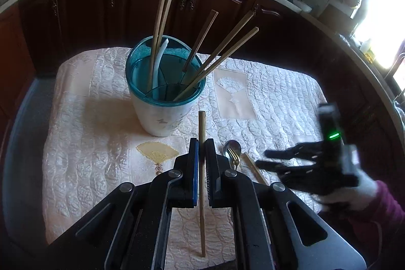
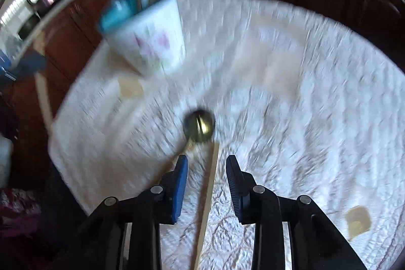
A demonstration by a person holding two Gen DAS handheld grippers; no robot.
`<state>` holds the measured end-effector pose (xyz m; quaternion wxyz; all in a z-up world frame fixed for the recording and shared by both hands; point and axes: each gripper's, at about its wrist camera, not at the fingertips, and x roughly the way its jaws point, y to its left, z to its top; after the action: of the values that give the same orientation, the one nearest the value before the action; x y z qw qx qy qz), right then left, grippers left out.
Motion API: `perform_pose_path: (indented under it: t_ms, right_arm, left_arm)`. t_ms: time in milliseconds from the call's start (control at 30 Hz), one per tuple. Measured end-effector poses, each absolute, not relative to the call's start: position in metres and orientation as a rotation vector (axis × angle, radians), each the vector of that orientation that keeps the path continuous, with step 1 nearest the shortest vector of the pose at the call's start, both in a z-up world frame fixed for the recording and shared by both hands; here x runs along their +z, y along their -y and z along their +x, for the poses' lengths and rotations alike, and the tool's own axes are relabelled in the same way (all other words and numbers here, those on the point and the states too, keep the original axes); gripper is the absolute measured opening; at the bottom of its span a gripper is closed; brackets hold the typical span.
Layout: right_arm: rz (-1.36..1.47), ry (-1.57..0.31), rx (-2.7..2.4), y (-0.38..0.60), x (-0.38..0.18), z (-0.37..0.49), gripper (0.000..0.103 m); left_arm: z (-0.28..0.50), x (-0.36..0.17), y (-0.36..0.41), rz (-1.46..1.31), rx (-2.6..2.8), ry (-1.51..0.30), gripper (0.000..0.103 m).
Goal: Organize utensils
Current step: 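Lift the held chopsticks up toward the floral cup with both tools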
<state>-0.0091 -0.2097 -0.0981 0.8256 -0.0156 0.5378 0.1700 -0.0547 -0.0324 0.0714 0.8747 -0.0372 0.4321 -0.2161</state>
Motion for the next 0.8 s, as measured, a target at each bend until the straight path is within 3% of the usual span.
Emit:
perform_pose_path:
  t_ms: [167,800]
  right_arm:
    - [0.018,-1.141,0.352,0.209,-0.112,0.0,0.006]
    - [0.115,-0.727,0.528,0.215,0.074,-0.059,0.005]
  left_arm:
    - [-0.057,0.074,0.029,-0.09,-0.443,-0.898,0.004]
    - [-0.068,0.129,0.003,-0.119,-0.448,-0.79,0.004]
